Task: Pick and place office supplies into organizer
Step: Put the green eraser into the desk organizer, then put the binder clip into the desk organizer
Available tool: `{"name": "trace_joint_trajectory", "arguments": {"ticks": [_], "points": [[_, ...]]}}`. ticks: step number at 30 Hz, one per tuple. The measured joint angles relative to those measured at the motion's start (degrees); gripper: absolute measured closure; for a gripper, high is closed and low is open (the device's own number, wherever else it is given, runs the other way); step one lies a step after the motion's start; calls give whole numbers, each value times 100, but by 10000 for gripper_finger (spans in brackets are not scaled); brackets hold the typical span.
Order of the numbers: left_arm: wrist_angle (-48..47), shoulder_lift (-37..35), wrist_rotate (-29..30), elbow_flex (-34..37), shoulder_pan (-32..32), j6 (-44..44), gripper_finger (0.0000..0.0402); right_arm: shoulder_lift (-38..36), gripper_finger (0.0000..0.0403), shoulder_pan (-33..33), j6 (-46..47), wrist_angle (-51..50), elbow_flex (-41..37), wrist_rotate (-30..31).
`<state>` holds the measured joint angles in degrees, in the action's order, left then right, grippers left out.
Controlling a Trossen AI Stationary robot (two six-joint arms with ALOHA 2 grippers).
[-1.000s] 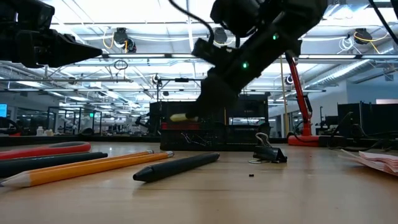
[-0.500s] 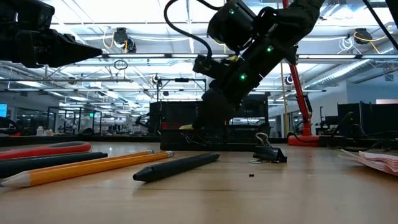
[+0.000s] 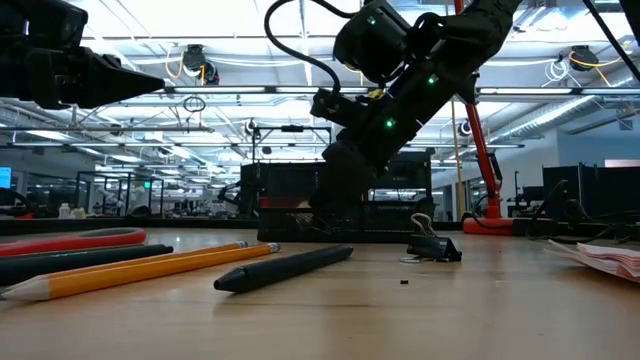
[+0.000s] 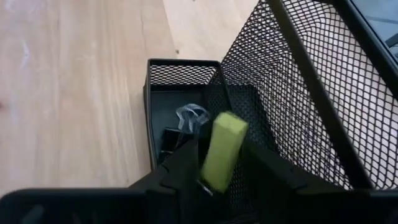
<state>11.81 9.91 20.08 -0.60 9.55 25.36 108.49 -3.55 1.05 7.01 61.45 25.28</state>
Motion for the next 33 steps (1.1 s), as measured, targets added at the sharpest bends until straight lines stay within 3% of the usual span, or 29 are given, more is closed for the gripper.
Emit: {"name": "trace_joint_trajectory", "arguments": {"ticks": [8, 15, 27, 33], "points": [[0, 0, 0, 0, 1, -1, 366, -47, 269, -6, -72, 23, -2, 7], [-3, 0, 0, 0, 1, -1, 366, -546, 270, -260, -242, 175, -2, 26], [-20, 0, 2, 0, 1, -40, 366, -960, 271, -1637, 409, 63, -2, -91], [-26, 0, 2, 0, 0, -62, 366, -959, 264, -2573, 1145, -1082, 189, 1010]]}}
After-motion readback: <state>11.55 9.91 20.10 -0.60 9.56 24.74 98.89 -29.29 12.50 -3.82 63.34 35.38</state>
